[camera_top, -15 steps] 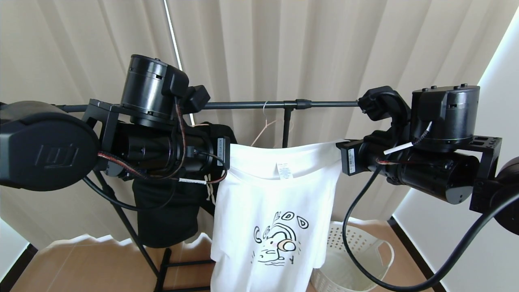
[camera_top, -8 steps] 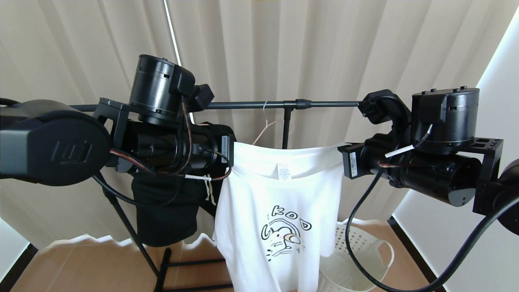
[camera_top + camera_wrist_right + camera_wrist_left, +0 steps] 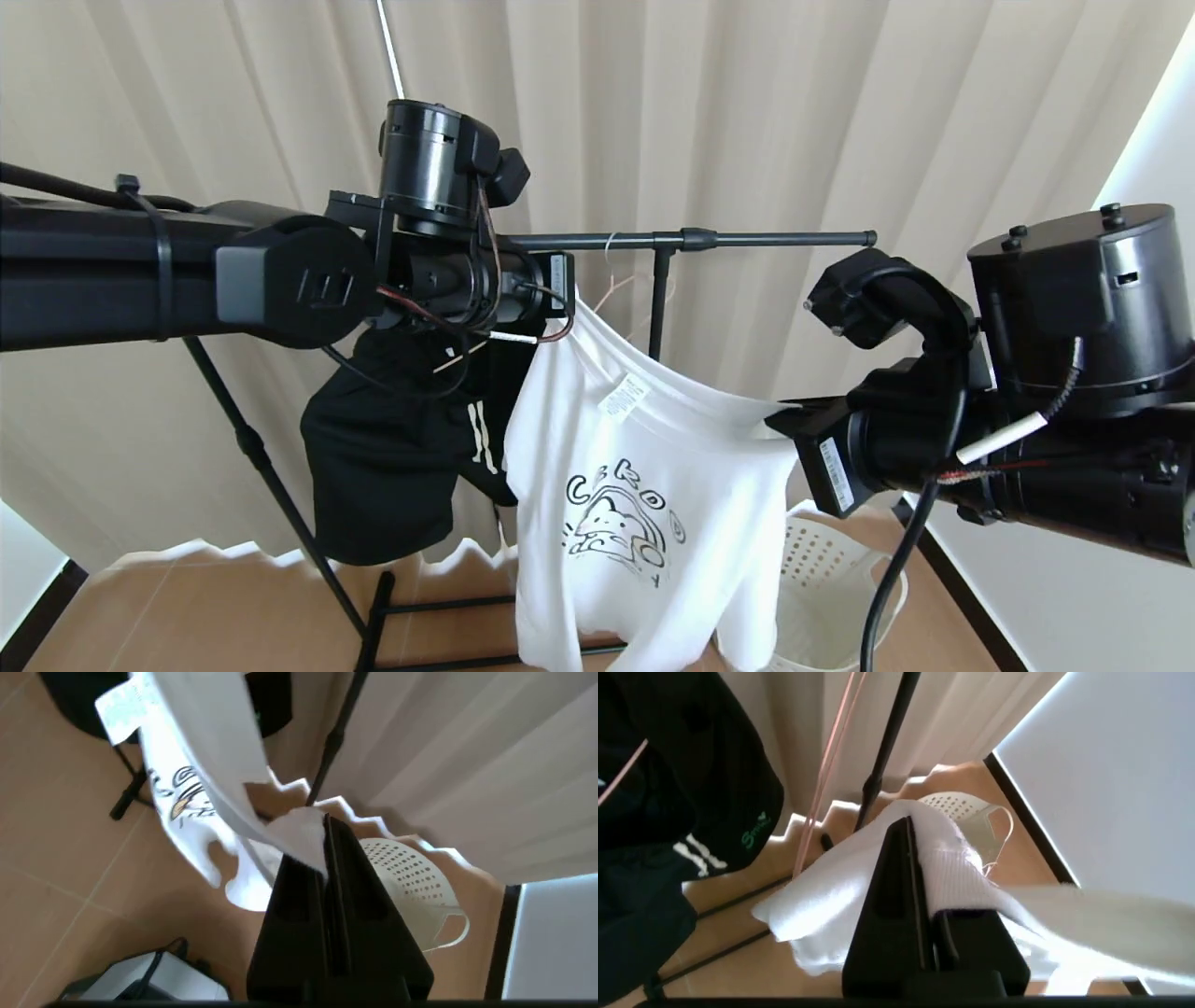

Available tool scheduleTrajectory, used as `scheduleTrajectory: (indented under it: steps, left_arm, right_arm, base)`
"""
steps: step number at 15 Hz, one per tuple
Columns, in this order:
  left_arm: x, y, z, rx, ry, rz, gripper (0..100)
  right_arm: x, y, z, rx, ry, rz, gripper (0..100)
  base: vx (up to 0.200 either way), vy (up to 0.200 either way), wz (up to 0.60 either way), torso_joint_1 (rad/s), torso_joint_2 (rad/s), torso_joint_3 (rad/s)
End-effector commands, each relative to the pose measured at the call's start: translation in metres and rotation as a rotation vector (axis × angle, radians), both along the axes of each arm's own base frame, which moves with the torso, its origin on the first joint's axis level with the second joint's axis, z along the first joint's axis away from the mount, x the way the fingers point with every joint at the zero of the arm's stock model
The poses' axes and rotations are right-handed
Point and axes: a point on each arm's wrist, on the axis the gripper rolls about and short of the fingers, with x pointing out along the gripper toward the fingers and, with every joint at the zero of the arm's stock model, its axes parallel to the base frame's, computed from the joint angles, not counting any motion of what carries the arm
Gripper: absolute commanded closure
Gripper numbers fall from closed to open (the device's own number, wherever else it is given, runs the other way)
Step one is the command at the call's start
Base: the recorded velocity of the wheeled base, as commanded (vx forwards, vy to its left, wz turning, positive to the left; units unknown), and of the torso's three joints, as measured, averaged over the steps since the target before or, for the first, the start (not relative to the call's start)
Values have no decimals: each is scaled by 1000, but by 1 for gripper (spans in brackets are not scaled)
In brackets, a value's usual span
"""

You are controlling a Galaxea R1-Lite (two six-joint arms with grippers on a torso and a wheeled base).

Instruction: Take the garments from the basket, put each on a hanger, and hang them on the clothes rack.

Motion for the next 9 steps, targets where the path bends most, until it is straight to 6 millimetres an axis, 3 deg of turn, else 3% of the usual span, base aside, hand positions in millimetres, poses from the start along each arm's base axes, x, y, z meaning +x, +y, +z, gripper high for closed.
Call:
scheduleTrajectory:
  steps: [1, 4, 7, 9]
  left_arm:
    - [14, -9, -7, -14, -6, -18, 100]
    - [17, -12, -1, -65, -62, -57, 100]
    - [15, -14, 2, -84, -73, -95, 100]
    - [15, -15, 1, -84, -71, -96, 100]
  right_arm:
    - [-18, 16, -1, 13, 31, 72, 100]
    - [-34, 44, -11, 44, 90, 138, 100]
    - [-33, 74, -17, 123, 127, 71, 100]
    - [-31, 83, -17, 170, 119, 31, 100]
  base:
    - [0, 0, 0, 0, 0, 0]
    - [0, 0, 0, 0, 0, 0]
    - [0, 0, 0, 0, 0, 0]
    - [0, 0, 0, 0, 0, 0]
